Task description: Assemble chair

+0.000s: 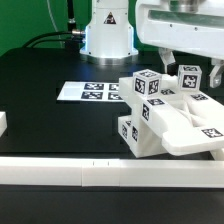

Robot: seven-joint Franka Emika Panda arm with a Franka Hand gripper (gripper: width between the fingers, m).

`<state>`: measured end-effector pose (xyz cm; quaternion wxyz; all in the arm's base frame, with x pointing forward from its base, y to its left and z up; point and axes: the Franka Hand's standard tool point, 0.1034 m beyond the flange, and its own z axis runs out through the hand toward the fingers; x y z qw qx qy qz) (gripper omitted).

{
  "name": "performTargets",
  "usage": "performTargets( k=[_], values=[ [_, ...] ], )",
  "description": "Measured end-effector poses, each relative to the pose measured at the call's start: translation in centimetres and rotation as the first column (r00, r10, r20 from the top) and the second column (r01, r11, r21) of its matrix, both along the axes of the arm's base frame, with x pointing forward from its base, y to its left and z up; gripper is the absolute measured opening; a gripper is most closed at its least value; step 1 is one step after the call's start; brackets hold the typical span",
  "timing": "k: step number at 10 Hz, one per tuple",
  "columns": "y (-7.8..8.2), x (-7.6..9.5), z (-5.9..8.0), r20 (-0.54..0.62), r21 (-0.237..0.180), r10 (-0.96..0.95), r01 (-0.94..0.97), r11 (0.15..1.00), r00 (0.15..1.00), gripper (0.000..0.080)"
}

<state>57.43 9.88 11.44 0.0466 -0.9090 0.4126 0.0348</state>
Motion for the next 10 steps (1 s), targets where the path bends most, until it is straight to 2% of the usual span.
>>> performTargets(
  k=[3,7,8,10],
  values=[
    [-0.10,0.21,-0.04,0.016,-0.019,0.341,-0.340,0.940,0.940,0.0649],
    [-0.29,0.24,-0.12,0.032,-0.041,0.600,-0.599,0.800,0.799,0.0637],
    [-0.31,0.24,-0.12,0.032,-0.041,0.607,-0.606,0.795,0.794,0.0637],
    [-0.31,0.24,-0.13,0.032,-0.041,0.606,-0.604,0.796,0.795,0.0283]
  ],
)
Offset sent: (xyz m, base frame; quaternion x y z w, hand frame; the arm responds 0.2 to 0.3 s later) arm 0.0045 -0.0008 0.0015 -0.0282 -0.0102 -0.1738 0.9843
